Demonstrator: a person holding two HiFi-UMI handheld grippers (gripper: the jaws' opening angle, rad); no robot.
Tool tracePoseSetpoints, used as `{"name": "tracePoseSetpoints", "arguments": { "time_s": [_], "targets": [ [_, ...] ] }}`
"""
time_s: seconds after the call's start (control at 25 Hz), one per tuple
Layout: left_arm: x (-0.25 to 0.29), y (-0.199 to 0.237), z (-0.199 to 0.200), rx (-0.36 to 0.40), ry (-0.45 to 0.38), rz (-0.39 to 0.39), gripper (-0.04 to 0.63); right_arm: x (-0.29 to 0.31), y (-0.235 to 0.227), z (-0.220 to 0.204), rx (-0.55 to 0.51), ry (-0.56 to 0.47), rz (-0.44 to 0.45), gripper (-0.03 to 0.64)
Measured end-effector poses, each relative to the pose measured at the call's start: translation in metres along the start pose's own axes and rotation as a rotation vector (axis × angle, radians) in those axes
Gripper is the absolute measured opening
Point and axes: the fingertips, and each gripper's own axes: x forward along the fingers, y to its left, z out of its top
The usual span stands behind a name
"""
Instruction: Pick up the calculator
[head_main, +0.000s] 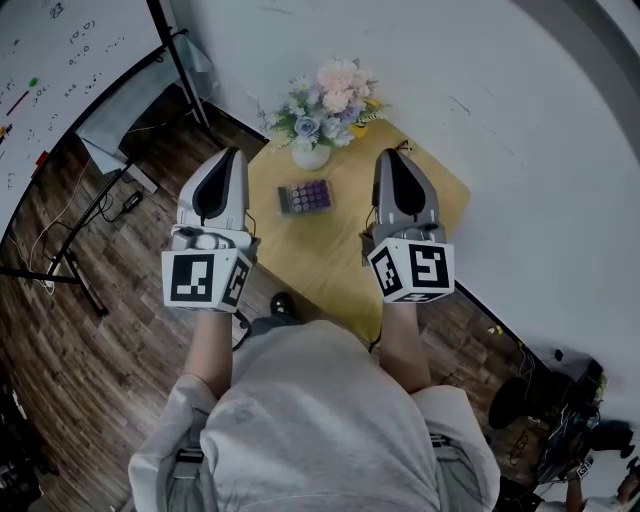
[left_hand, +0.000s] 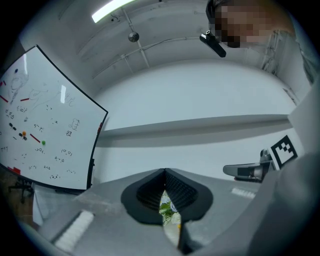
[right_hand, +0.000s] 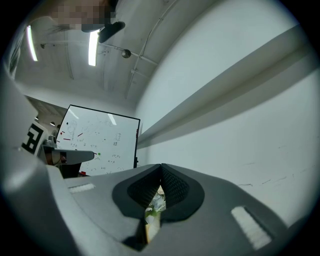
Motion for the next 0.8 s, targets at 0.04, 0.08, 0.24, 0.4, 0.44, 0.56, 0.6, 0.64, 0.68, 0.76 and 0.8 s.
{"name": "tracePoseSetpoints", "arguments": {
  "time_s": [0.04, 0.08, 0.24, 0.4, 0.44, 0.56, 0.6, 0.64, 0.68, 0.76, 0.8],
  "targets": [
    [0.004, 0.003, -0.003, -0.004, 0.006, -0.001, 0.005, 0.005, -0.001, -0.003, 0.002, 0.007, -0.001, 0.0],
    [0.008, 0.006, -0.006, -0.007, 0.012, -0.002, 0.005, 0.009, -0.001, -0.006, 0.005, 0.015, -0.001, 0.0],
    [0.021, 0.018, -0.025, -0.022, 0.049, -0.013, 0.006, 0.026, 0.0, -0.025, 0.027, 0.067, 0.003, 0.0],
    [0.031, 0.028, -0.053, -0.054, 0.111, -0.017, 0.005, 0.041, 0.001, -0.053, 0.054, 0.146, 0.013, 0.0],
    [0.033, 0.031, -0.062, -0.063, 0.131, -0.016, 0.005, 0.044, 0.001, -0.061, 0.06, 0.168, 0.015, 0.0],
    [0.037, 0.036, -0.091, -0.097, 0.198, -0.013, 0.005, 0.051, 0.002, -0.09, 0.075, 0.245, 0.021, 0.0],
    [0.038, 0.037, -0.101, -0.11, 0.223, -0.012, 0.006, 0.053, 0.003, -0.1, 0.081, 0.273, 0.024, 0.0],
    [0.038, 0.038, -0.113, -0.123, 0.249, -0.011, 0.005, 0.055, 0.003, -0.11, 0.087, 0.3, 0.026, 0.0],
    [0.038, 0.038, -0.124, -0.134, 0.275, -0.011, 0.005, 0.056, 0.003, -0.121, 0.095, 0.326, 0.029, 0.0],
    [0.038, 0.038, -0.146, -0.155, 0.33, -0.011, 0.005, 0.058, 0.003, -0.142, 0.108, 0.381, 0.03, 0.0],
    [0.037, 0.038, -0.157, -0.166, 0.358, -0.011, 0.005, 0.058, 0.003, -0.153, 0.113, 0.41, 0.03, 0.0]
  ]
}}
